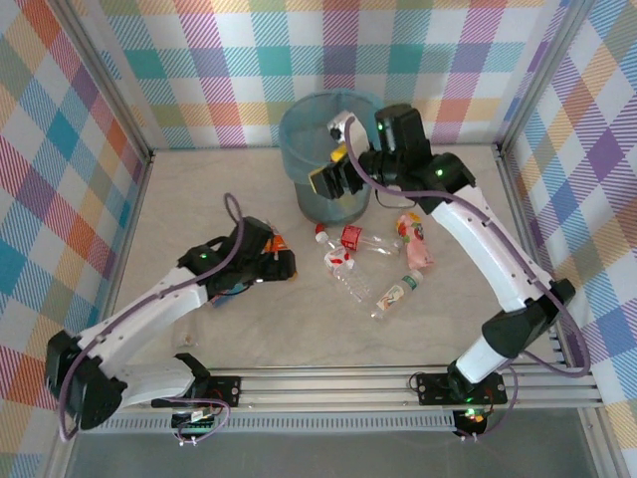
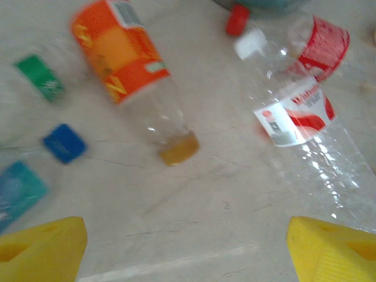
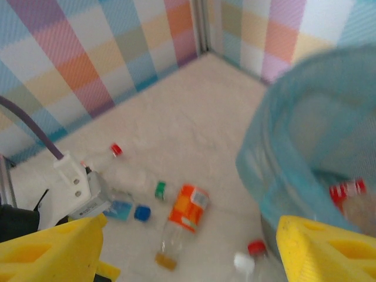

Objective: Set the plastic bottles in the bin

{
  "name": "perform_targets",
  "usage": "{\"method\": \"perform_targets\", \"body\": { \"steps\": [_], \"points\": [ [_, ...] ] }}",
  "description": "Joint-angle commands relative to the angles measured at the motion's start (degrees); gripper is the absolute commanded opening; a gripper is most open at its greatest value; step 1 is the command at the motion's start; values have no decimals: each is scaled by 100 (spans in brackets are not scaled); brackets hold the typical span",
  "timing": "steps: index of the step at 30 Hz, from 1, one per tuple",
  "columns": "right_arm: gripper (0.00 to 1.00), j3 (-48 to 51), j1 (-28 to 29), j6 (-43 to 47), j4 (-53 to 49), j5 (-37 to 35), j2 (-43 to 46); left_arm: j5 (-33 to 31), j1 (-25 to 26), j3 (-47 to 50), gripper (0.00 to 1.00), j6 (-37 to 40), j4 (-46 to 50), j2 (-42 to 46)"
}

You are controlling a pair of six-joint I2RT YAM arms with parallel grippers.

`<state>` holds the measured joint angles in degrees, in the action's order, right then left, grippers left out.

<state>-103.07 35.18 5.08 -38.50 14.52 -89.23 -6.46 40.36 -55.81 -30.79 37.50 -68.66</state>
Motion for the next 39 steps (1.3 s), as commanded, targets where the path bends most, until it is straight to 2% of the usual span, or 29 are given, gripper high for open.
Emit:
{"method": "perform_targets", "body": {
  "steps": [1, 7, 12, 17, 27, 31, 39],
  "points": [
    [78, 765, -28, -174, 455, -684, 669, 69, 450, -212, 91, -596, -660, -472],
    [80, 2057, -133, -167, 835, -1475, 1666, -261, 1058, -454, 96, -1443, -1688, -1580],
    [80, 2651, -186, -113, 1214, -2016, 2370, -315, 1337, -1002, 98, -1829, -1896, -2561],
    [82, 2965, -248, -18, 1433, -2232, 2837, -407, 1541, -1402, 100, -2183, -1933, -3258],
    [84, 3060, -283, -96, 1403, -2119, 2850, -256, 1712, -1825, 100, -2352, -1920, -4159],
    [84, 3045, -284, -261, 1475, -1974, 2782, -276, 1721, -1760, 94, -2353, -1930, -4271],
    [84, 2905, -288, -415, 1452, -1815, 2606, -288, 1721, -1435, 72, -2205, -2035, -4254]
  ]
}}
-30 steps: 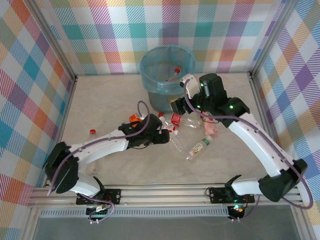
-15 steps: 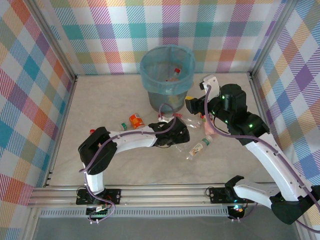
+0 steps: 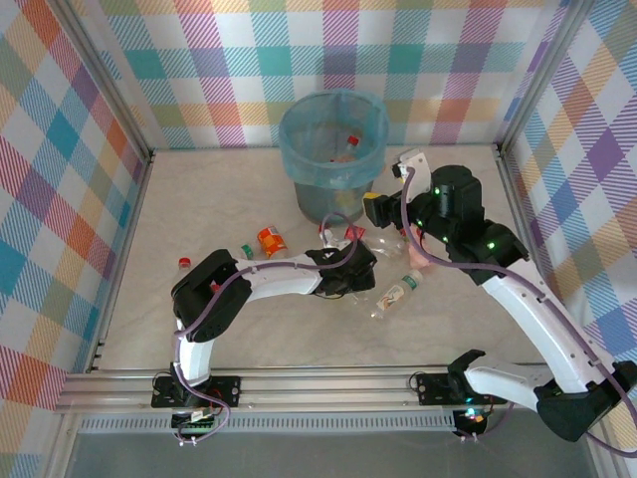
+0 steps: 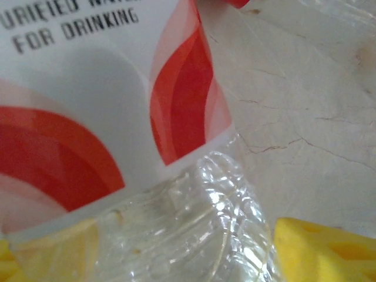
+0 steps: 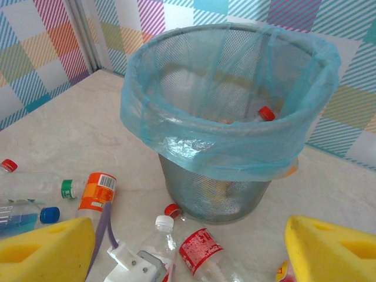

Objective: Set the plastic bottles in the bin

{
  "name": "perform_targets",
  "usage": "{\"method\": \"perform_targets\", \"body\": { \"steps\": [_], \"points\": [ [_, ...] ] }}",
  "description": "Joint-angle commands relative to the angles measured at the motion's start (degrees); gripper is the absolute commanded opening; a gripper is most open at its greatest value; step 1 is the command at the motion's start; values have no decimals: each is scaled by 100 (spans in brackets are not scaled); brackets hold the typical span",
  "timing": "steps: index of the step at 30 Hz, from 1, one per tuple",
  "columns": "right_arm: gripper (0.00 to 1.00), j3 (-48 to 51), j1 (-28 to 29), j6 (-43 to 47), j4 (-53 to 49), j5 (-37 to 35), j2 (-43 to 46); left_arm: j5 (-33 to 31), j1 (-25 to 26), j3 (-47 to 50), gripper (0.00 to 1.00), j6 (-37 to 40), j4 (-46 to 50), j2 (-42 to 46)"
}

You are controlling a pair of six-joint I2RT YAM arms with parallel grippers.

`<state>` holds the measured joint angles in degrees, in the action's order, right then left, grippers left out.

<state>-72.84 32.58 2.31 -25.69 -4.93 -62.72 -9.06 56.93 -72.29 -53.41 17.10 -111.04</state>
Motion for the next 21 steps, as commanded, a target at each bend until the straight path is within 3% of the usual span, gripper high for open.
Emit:
{"method": "perform_targets", "body": {
  "steps": [1, 7, 17, 21],
  "points": [
    [84, -148, -24, -150, 170, 154, -60, -41, 64, 264, 70, 76, 2, 17],
    [84, -249, -29, -238, 198, 338, -159, -224, 64, 580, 59, 159, -65, 397],
    [83, -468, -23, -362, 231, 862, -249, -850, 73, 1208, 57, 186, 97, 1510],
    [82, -636, -23, -336, 267, 1535, -391, -1207, 73, 1399, 57, 359, 233, 2129]
  ]
}}
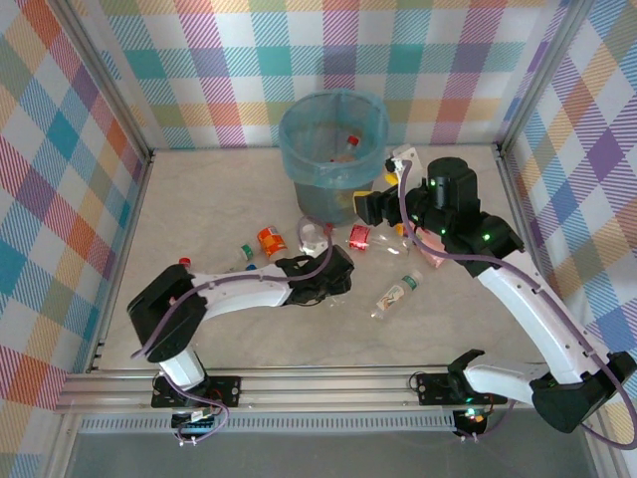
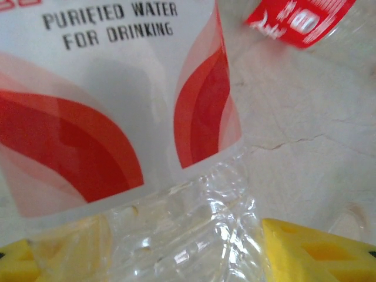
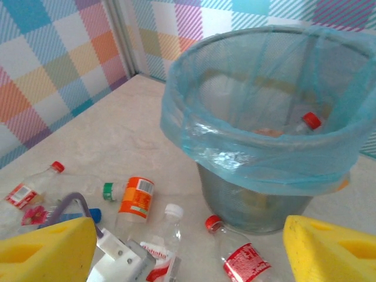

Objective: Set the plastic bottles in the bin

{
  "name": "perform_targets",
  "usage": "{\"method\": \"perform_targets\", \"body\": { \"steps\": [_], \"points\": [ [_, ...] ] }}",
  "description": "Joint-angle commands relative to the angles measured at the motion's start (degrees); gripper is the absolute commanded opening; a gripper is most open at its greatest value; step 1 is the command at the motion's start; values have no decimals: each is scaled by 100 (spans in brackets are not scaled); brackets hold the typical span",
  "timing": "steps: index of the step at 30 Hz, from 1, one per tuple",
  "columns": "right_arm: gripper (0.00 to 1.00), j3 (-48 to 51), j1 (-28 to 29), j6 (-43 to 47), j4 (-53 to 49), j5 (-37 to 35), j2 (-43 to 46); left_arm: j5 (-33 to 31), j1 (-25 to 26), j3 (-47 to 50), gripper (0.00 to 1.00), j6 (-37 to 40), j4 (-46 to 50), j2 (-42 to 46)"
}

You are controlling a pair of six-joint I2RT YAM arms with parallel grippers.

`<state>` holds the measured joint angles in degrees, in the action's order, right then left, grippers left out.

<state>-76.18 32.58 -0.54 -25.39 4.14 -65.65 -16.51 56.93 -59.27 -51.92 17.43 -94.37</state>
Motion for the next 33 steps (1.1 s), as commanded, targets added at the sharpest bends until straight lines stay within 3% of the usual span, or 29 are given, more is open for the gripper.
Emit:
{"method": "perform_targets", "body": {
  "steps": [1, 8, 14, 22, 33],
  "points": [
    [82, -342, -23, -43, 280, 930, -149, -562, 80, 129, 57, 270, 261, 606],
    [82, -542, -23, -371, 623, 2274, -494, -1015, 82, 210, 56, 827, 528, 1496],
    [82, -847, -23, -617, 734, 2925, -781, -1303, 91, 733, 56, 1850, -39, 2526],
    [82, -1137, 3, -1010, 916, 3708, -1196, -624, 91, 1071, 56, 3749, -685, 3592],
    [80, -1811, 161, -988, 430, 3823, -1785, 599, 91, 1308, 57, 5108, -1107, 4570]
  ]
}}
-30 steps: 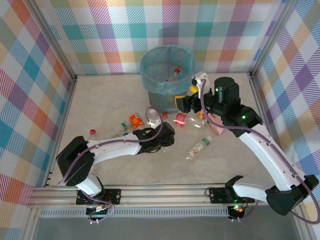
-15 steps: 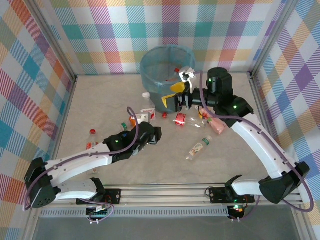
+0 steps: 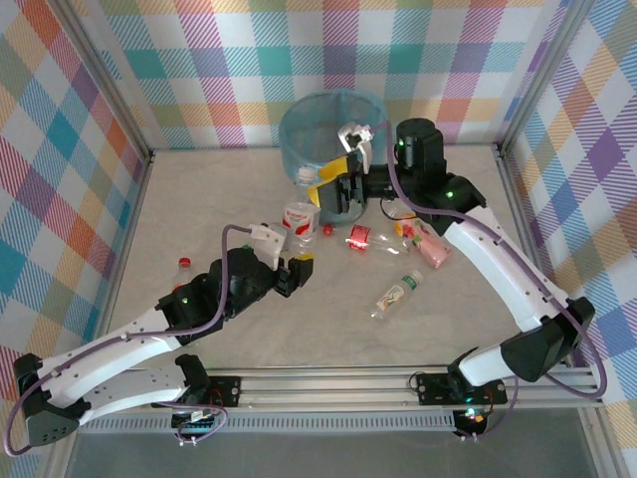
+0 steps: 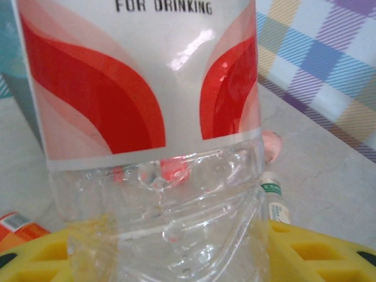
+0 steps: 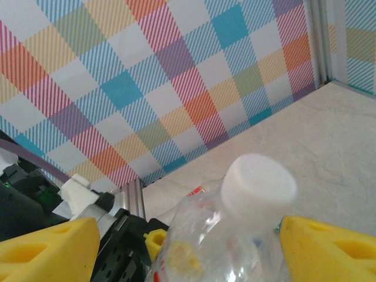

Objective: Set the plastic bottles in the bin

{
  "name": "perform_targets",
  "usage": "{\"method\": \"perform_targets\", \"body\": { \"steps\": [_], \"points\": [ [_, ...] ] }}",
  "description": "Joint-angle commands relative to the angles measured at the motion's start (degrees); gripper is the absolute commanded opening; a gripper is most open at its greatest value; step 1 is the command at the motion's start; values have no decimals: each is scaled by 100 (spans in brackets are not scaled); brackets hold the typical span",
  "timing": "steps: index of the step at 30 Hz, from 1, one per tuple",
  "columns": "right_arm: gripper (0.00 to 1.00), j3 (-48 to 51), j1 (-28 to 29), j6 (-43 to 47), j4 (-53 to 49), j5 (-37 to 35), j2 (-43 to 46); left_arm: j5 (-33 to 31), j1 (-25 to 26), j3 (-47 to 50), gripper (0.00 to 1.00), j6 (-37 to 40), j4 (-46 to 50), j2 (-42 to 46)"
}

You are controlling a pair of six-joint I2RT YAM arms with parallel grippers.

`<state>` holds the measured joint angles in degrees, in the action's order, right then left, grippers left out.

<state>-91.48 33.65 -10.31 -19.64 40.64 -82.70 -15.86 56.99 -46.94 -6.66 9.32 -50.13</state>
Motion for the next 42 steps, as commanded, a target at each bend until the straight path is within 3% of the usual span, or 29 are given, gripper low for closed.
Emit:
{"method": "perform_targets", "body": {
  "steps": [1, 6, 10, 19, 27, 31, 36, 42],
  "points": [
    [80, -331, 63, -7, -191, 185, -127, 639, 84, 77, 57, 637, -299, 174],
    [78, -474, 124, -6, -310, 231, -329, 927, 82, 86, 57, 738, -305, 231],
    [70, -488, 133, 37, -396, 234, -438, 1027, 89, 159, 57, 765, -400, 287],
    [47, -680, 133, 132, -529, 340, -519, 361, 84, 198, 64, 737, -281, 410],
    [29, -1256, 132, 202, -676, 88, -632, 125, 84, 246, 82, 723, -213, 612],
    [29, -1970, 133, 404, -959, -334, -820, 145, 84, 47, 92, 772, 156, 679],
    [27, -3182, 116, 788, -1238, -1220, -1170, 161, 84, -515, 94, 819, 1192, 806],
    [24, -4325, 47, 1326, -1081, -2450, -1726, -204, 84, -535, 94, 651, 1630, 1391]
  ]
}}
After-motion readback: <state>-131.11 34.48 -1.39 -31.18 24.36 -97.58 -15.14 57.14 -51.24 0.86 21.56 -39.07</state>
